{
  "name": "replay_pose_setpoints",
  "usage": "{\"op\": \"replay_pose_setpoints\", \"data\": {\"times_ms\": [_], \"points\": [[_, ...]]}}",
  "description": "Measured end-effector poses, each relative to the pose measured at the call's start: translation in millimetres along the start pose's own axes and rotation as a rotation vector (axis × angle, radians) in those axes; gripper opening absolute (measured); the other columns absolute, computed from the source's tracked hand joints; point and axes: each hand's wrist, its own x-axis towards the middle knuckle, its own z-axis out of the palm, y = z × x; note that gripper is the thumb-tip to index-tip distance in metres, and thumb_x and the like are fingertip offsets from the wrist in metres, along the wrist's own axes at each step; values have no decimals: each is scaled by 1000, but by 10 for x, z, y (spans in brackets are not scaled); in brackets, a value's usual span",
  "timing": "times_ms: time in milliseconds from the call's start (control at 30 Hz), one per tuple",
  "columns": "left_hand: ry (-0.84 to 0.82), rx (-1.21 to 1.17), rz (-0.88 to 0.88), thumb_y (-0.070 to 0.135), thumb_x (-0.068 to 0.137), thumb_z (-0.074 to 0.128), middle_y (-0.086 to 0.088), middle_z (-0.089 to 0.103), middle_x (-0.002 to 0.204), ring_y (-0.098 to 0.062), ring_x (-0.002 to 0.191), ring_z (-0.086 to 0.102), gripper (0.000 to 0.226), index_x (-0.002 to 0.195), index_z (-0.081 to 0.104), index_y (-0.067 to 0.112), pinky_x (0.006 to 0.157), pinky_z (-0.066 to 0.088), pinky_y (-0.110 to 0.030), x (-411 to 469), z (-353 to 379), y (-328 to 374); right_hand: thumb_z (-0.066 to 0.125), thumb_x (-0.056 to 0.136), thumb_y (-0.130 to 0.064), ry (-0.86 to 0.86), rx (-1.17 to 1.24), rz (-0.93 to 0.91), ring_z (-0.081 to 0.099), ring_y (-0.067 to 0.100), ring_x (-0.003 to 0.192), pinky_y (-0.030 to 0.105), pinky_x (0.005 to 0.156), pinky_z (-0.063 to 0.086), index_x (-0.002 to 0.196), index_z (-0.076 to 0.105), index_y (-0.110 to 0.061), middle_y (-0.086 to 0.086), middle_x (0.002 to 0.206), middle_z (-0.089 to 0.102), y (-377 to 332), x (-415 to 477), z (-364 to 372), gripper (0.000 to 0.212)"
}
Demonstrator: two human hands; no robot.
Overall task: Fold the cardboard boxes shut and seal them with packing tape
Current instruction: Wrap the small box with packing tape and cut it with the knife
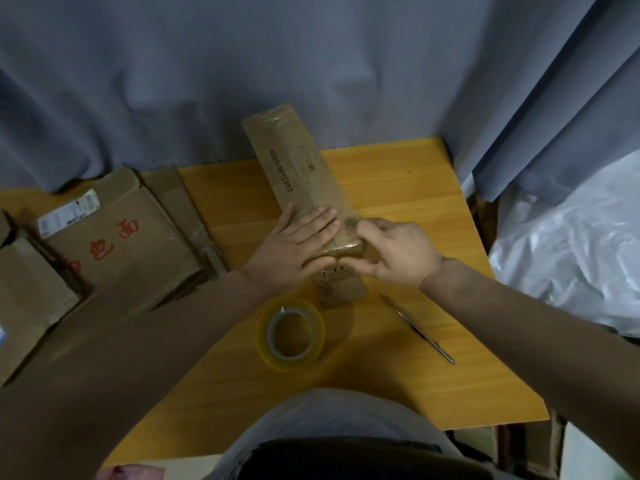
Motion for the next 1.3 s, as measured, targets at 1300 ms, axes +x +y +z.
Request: {"op": "replay_pose_setpoints", "data": {"times_ms": [1300], "points": [[-53,68,-27,43,95,36,-23,30,150,-30,140,21,65,143,25,2,116,2,-39,33,-52,5,47,93,-40,42,395,496,70,28,81,39,64,54,96,60,-6,3,96,72,-219,-54,65,37]]}}
